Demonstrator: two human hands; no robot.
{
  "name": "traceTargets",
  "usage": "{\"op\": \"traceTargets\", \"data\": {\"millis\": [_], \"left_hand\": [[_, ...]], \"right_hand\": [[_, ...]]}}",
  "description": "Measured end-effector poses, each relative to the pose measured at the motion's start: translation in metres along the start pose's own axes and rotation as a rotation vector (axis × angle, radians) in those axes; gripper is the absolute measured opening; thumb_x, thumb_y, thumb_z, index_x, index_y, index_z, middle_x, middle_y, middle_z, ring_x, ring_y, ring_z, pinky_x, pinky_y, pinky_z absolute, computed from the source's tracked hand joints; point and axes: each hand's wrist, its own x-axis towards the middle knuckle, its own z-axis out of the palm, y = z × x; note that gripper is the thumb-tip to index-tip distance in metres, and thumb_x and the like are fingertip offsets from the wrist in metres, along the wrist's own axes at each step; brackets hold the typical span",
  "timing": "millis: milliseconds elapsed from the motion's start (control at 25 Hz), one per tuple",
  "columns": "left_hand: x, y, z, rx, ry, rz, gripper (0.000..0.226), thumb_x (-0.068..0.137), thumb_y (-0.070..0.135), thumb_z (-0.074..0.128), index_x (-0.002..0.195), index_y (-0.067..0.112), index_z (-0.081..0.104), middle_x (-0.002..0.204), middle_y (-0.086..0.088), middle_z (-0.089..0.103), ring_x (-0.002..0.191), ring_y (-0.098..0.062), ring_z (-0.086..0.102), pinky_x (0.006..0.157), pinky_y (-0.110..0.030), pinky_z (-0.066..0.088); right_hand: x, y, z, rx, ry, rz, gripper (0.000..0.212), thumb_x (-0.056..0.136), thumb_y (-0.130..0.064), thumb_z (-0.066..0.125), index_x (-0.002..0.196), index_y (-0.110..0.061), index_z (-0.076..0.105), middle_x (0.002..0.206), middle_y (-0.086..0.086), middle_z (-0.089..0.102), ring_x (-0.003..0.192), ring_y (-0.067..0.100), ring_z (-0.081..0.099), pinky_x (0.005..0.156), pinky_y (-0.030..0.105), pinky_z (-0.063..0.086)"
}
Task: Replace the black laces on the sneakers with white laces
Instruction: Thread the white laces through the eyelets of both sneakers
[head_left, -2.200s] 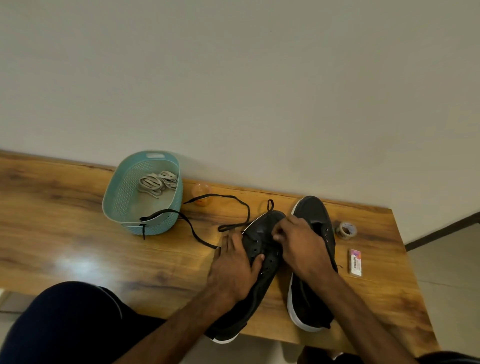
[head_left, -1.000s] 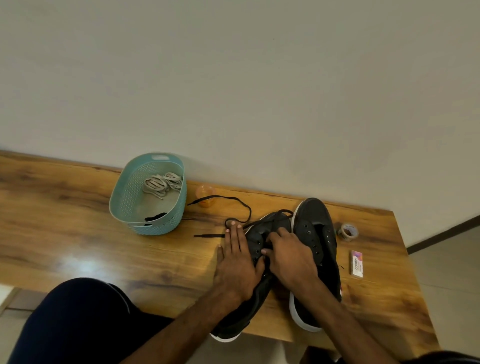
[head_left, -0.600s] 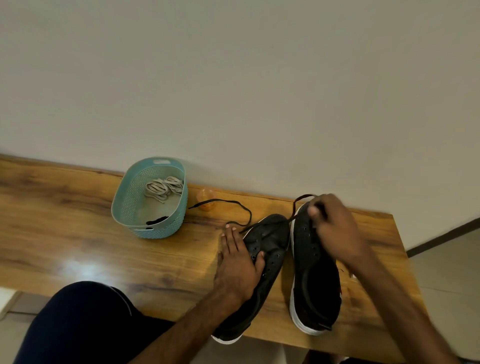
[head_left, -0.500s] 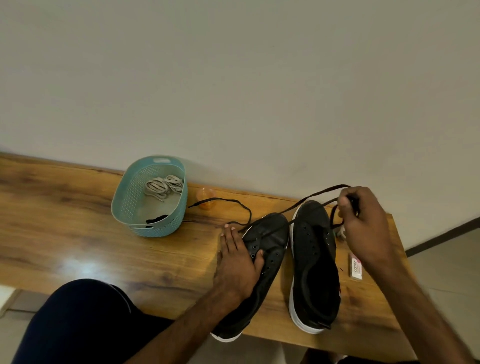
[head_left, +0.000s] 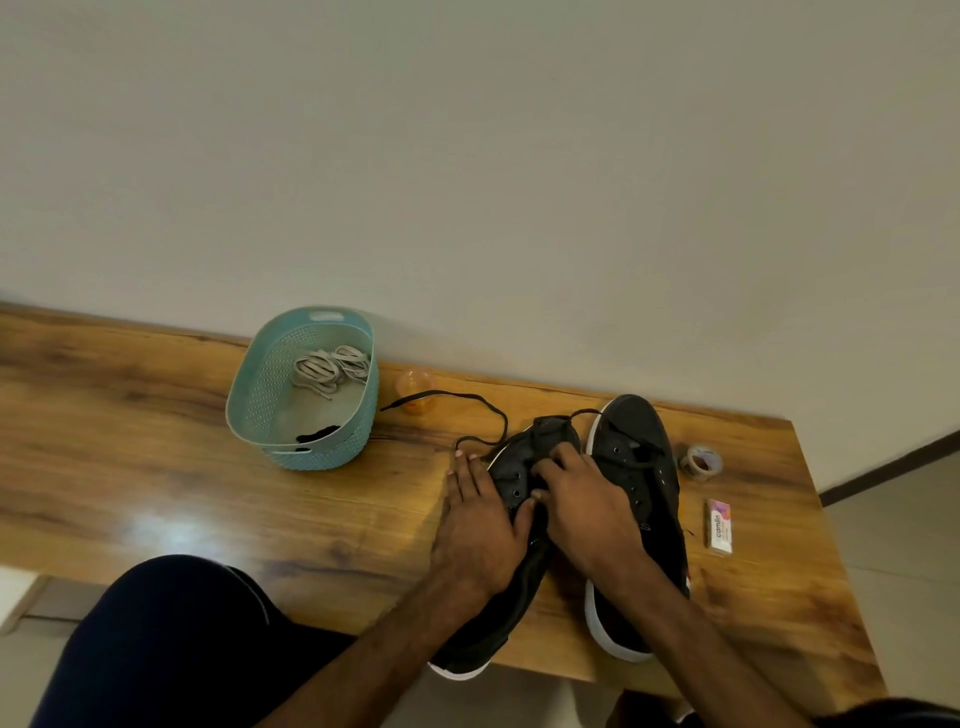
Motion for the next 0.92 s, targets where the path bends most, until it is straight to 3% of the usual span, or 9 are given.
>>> {"op": "traceTargets", "data": {"millis": [200, 320, 400, 520, 640, 720, 920], "left_hand": [[-0.001, 0.001, -0.002, -0.041, 0.013, 0.003, 0.092, 0.098, 0.062, 0.029, 0.154, -0.002, -0.007, 0.162, -0.020, -0.013, 0.152, -0.028, -0.003, 0.124, -0.036, 0.009], [-0.001, 0.001, -0.004, -0.099, 0.034, -0.015, 0.089, 0.098, 0.061, 0.028, 0.154, -0.002, -0.002, 0.163, -0.020, -0.007, 0.152, -0.027, 0.001, 0.124, -0.035, 0.012], [0.000, 0.001, -0.005, -0.150, 0.062, -0.023, 0.086, 0.099, 0.059, 0.028, 0.155, -0.001, 0.002, 0.163, -0.018, -0.002, 0.152, -0.026, 0.005, 0.123, -0.035, 0.014], [0.003, 0.003, -0.005, -0.246, 0.114, -0.012, 0.076, 0.100, 0.055, 0.024, 0.154, 0.002, 0.015, 0.162, -0.016, 0.014, 0.148, -0.025, 0.023, 0.119, -0.037, 0.028], [0.012, 0.006, -0.007, -0.323, 0.161, -0.058, 0.071, 0.098, 0.057, 0.016, 0.145, 0.007, 0.033, 0.144, -0.013, 0.047, 0.126, -0.024, 0.053, 0.101, -0.039, 0.049], [0.022, 0.006, -0.012, -0.347, 0.173, -0.081, 0.065, 0.101, 0.054, 0.018, 0.140, 0.006, 0.038, 0.133, -0.013, 0.055, 0.116, -0.025, 0.058, 0.094, -0.037, 0.051], [0.029, 0.006, -0.024, -0.460, 0.134, -0.053, 0.052, 0.104, 0.047, 0.025, 0.129, 0.007, 0.046, 0.120, -0.011, 0.060, 0.106, -0.023, 0.059, 0.086, -0.030, 0.045]], "right_hand": [[-0.002, -0.001, 0.001, 0.084, 0.115, 0.075, 0.012, 0.094, -0.018, 0.054, 0.106, -0.020, 0.050, 0.110, -0.006, 0.042, 0.101, 0.011, 0.046, 0.061, 0.022, 0.038], [0.002, 0.014, -0.017, 0.289, 0.344, 0.335, 0.022, 0.085, -0.002, 0.058, 0.100, -0.017, 0.052, 0.111, -0.002, 0.043, 0.094, 0.012, 0.046, 0.066, 0.029, 0.046], [0.010, 0.038, -0.036, 0.428, 0.441, 0.469, 0.012, 0.092, -0.003, 0.054, 0.099, -0.013, 0.055, 0.108, 0.004, 0.051, 0.091, 0.018, 0.049, 0.073, 0.034, 0.041], [0.010, 0.047, -0.047, 0.469, 0.401, 0.319, 0.008, 0.099, -0.013, 0.053, 0.094, -0.017, 0.059, 0.094, -0.002, 0.062, 0.086, 0.016, 0.058, 0.072, 0.031, 0.041], [0.007, 0.032, -0.039, 0.576, 0.332, 0.223, 0.010, 0.100, -0.015, 0.054, 0.094, -0.021, 0.059, 0.088, -0.009, 0.066, 0.082, 0.004, 0.061, 0.070, 0.019, 0.048], [0.006, 0.030, -0.034, 0.633, 0.344, 0.215, 0.012, 0.099, -0.013, 0.055, 0.094, -0.022, 0.060, 0.088, -0.009, 0.066, 0.083, 0.002, 0.062, 0.070, 0.011, 0.046], [0.001, 0.027, -0.035, 0.736, 0.376, 0.213, 0.016, 0.096, -0.009, 0.060, 0.094, -0.024, 0.064, 0.089, -0.011, 0.067, 0.082, -0.001, 0.062, 0.069, 0.009, 0.046]]}}
